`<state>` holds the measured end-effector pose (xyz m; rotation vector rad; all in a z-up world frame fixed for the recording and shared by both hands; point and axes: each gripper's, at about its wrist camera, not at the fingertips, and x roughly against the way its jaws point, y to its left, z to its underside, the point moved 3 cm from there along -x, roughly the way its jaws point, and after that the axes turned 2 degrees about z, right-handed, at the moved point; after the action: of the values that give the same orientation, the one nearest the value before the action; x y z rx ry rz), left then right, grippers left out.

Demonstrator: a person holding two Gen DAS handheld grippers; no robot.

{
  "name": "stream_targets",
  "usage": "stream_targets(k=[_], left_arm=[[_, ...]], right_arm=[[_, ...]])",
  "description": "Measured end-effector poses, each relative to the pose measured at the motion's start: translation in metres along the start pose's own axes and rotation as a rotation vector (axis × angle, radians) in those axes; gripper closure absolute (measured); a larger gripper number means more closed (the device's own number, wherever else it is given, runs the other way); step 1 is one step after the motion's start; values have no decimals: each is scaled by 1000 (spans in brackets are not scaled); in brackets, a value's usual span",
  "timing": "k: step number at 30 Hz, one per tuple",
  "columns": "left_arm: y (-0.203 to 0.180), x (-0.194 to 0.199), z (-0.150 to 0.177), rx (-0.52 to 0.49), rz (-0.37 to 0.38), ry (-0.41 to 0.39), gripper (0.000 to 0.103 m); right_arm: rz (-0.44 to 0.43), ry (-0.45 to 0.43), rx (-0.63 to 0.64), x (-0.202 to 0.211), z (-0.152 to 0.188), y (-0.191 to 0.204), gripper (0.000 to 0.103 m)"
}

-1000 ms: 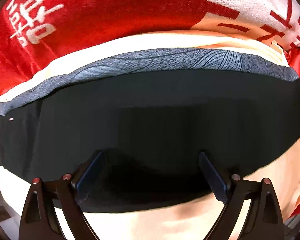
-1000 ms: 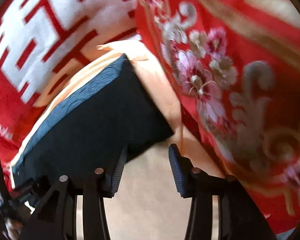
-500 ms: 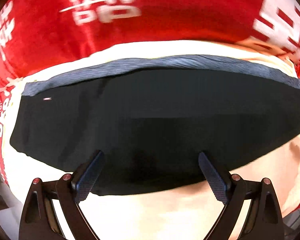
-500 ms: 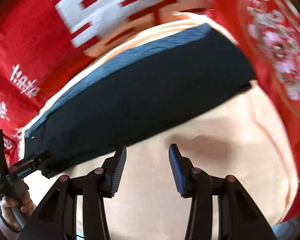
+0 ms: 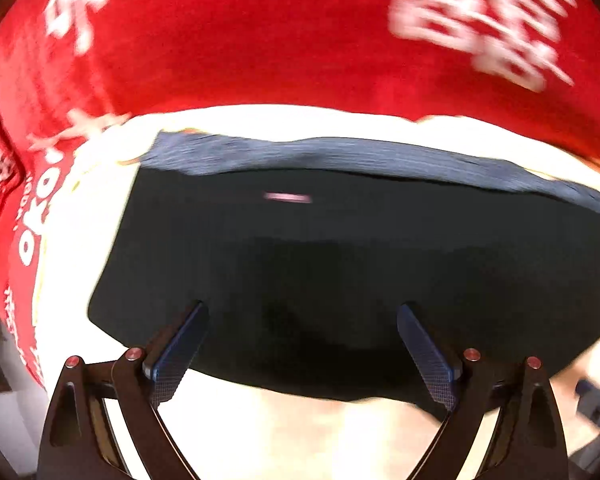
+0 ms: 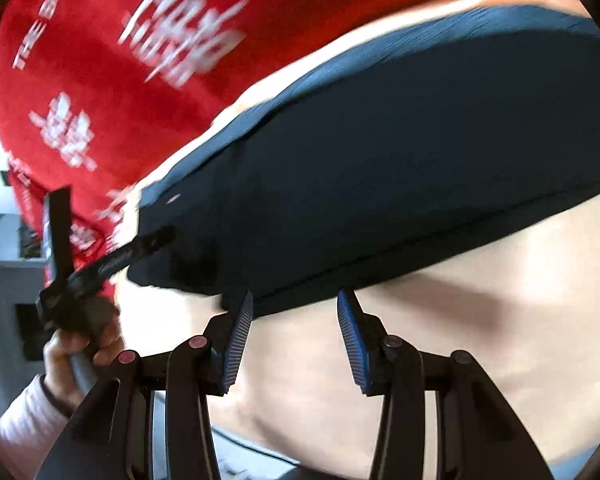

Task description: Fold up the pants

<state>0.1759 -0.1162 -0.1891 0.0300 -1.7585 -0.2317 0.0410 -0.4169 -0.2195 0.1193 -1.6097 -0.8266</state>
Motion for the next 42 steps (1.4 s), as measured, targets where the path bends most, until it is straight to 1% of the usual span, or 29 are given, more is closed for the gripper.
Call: stream_targets(k=[3, 6, 8, 9, 12, 14, 16, 17, 18, 19, 20, 23, 25, 27, 29, 31, 32, 33, 34, 36, 37, 41, 42], left_arm=[[26, -21, -7, 61, 7, 22, 7], [43, -30, -2, 94, 24, 35, 7], [39, -33, -1, 78, 33, 25, 7], [49, -46, -8, 69, 33, 19, 7], [45, -49, -10, 39, 29, 1, 7], [42, -51, -11, 33, 26, -1, 7], [39, -54, -12, 19, 16, -1, 7], [39, -47, -6, 13, 14, 2, 7], [40, -47, -5, 2, 14, 4, 7], [42, -49, -7, -7, 14, 4, 7], [44, -49, -6, -20, 12, 3, 7], [49, -47, 0, -55, 13, -1, 7], [52, -50, 6, -73, 21, -5, 7], [48, -50, 11, -110, 3, -20, 7], [46, -50, 12, -138, -27, -32, 7], [43, -46, 14, -141, -44, -18, 7], [40, -43, 15, -142, -46, -10, 7], [36, -39, 17, -143, -37, -4, 7], [30, -34, 17, -142, -23, -6, 7], [15, -23, 14, -138, 19, -16, 7], [-1, -18, 15, -142, 46, -22, 7], [-62, -11, 14, -185, 123, -30, 7], [-74, -11, 13, -191, 131, -28, 7]], right_arm=[[-56, 35, -29, -38, 5, 19, 55], [-72, 41, -80, -60, 4, 23, 55], [-73, 31, -110, -65, 5, 21, 55], [-76, 26, -119, -65, 5, 20, 55], [-97, 3, -165, -65, 3, 14, 55], [-117, -14, -223, -65, 1, 8, 55], [-131, -9, -276, -68, -5, 4, 55], [-124, 1, -284, -69, -8, 5, 64], [-112, -3, -268, -65, -13, 9, 92], [-110, -15, -237, -58, -17, 15, 94], [-110, -31, -200, -48, -18, 21, 94], [-54, -42, -131, -36, -7, 26, 94], [8, -11, -134, -45, 6, 14, 95], [43, 14, -155, -55, 17, 3, 95], [16, 14, -175, -52, 21, -2, 94], [27, 43, -149, -41, 21, -3, 83], [48, 48, -132, -31, 21, -6, 72], [59, 17, -120, -15, 17, -12, 68], [67, -6, -124, -5, 14, -18, 68], [85, -53, -178, 17, 2, -41, 68], [82, -70, -217, 23, -4, -53, 68], [51, -106, -367, 30, -20, -90, 68], [28, -116, -398, 31, -24, -94, 73]])
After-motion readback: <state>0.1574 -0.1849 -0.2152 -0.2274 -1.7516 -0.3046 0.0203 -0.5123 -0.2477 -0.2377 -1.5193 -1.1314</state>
